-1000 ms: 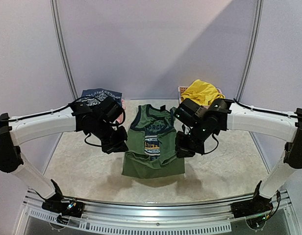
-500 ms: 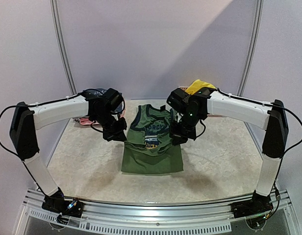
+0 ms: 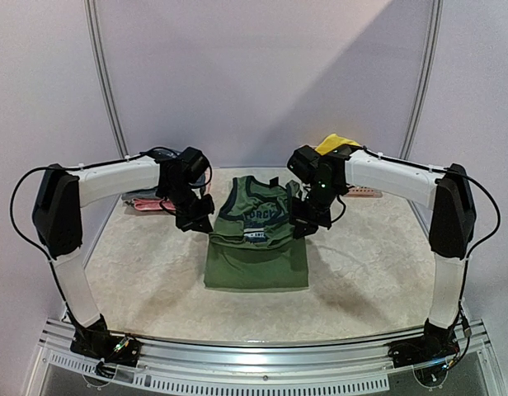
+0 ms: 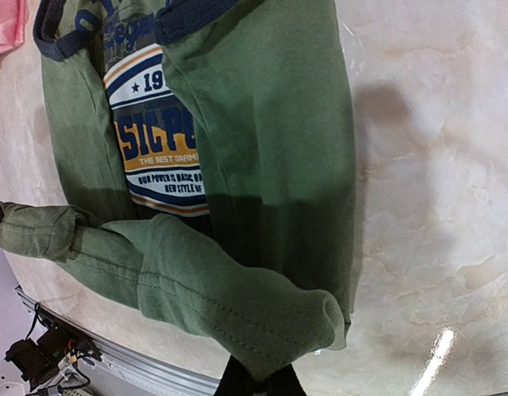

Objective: Fold and stack the mixed laundry pile
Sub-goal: Fold the rectangle-folded tank top at the center of the board, then adjust the rectangle-folded tank top at the center of the board, then pick up the rectangle-folded tank top from the center of the board.

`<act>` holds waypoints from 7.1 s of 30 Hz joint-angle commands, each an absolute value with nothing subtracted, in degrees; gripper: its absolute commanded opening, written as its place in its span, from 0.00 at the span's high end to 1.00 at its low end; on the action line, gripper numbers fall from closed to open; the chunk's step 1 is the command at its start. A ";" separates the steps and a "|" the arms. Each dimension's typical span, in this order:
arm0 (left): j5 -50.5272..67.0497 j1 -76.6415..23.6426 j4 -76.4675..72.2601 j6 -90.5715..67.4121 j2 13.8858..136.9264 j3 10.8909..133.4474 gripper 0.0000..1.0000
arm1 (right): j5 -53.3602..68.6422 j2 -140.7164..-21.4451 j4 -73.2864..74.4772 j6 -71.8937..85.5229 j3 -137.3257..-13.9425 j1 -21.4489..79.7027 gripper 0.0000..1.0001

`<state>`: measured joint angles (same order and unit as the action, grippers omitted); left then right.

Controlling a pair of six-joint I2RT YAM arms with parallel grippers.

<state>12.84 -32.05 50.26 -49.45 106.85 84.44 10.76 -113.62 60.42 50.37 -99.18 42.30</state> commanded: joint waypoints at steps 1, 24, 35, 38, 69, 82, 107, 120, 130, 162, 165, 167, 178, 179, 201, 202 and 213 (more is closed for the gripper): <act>12.42 -30.65 50.76 -47.84 109.49 86.25 1.00 | 12.59 -117.29 59.67 47.51 -102.07 41.34 1.00; 13.59 -27.57 47.82 -45.24 119.82 91.23 1.00 | 15.67 -127.15 59.67 42.64 -107.40 36.56 0.98; 15.34 -25.56 47.10 -48.67 122.96 95.48 0.97 | 19.14 -131.53 58.19 42.13 -115.83 32.80 0.71; 16.09 -25.04 47.39 -49.77 123.14 97.42 0.88 | 19.59 -132.69 59.31 41.97 -120.25 31.71 0.56; 25.21 -36.77 42.26 -23.55 109.23 76.76 0.77 | 32.60 -119.23 33.64 39.55 -86.74 45.06 0.87; 25.11 -37.57 39.60 -22.82 110.79 69.80 0.81 | 33.84 -121.07 29.14 39.71 -76.51 45.06 0.89; 15.20 -44.91 41.55 -29.86 91.78 56.19 0.83 | 31.99 -109.73 36.94 36.40 -71.64 46.43 0.86; 15.55 -44.82 44.79 -22.72 97.80 71.43 0.78 | 20.90 -105.89 47.33 35.29 -81.51 45.60 0.78; 19.56 -44.82 42.68 -19.31 108.90 79.22 0.79 | 17.83 -98.20 43.61 42.82 -71.19 44.85 0.78; 5.99 -33.71 46.30 -13.55 114.97 91.77 0.76 | 14.51 -96.61 47.13 42.80 -70.63 43.87 0.64; 0.68 -35.46 45.88 -11.90 107.63 85.72 0.69 | 15.60 -95.76 45.06 43.43 -67.60 43.72 0.55; -5.99 -37.45 46.63 -10.11 103.56 82.05 0.65 | 16.70 -95.10 43.09 44.25 -65.18 43.73 0.51; -12.34 -48.17 49.09 -7.12 82.98 64.37 0.42 | 26.06 -94.67 28.07 50.77 -53.44 43.53 0.50; -11.16 -48.23 50.28 -7.60 82.23 64.04 0.39 | 26.74 -95.11 27.13 51.29 -52.91 43.50 0.51; -10.88 -57.69 43.70 3.61 73.38 54.25 0.27 | 27.74 -98.61 19.94 57.90 -45.86 42.77 0.67; -10.53 -58.54 43.48 5.20 73.84 53.92 0.28 | 27.34 -98.48 19.83 57.96 -45.68 42.58 0.70; -12.61 -65.04 39.74 20.47 82.30 52.04 0.38 | 27.00 -99.58 19.54 57.36 -47.34 42.24 0.98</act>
<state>-12.40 -64.12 42.85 13.78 79.85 54.13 29.91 -98.17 17.91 57.76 -47.18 42.68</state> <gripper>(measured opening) 0.636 0.054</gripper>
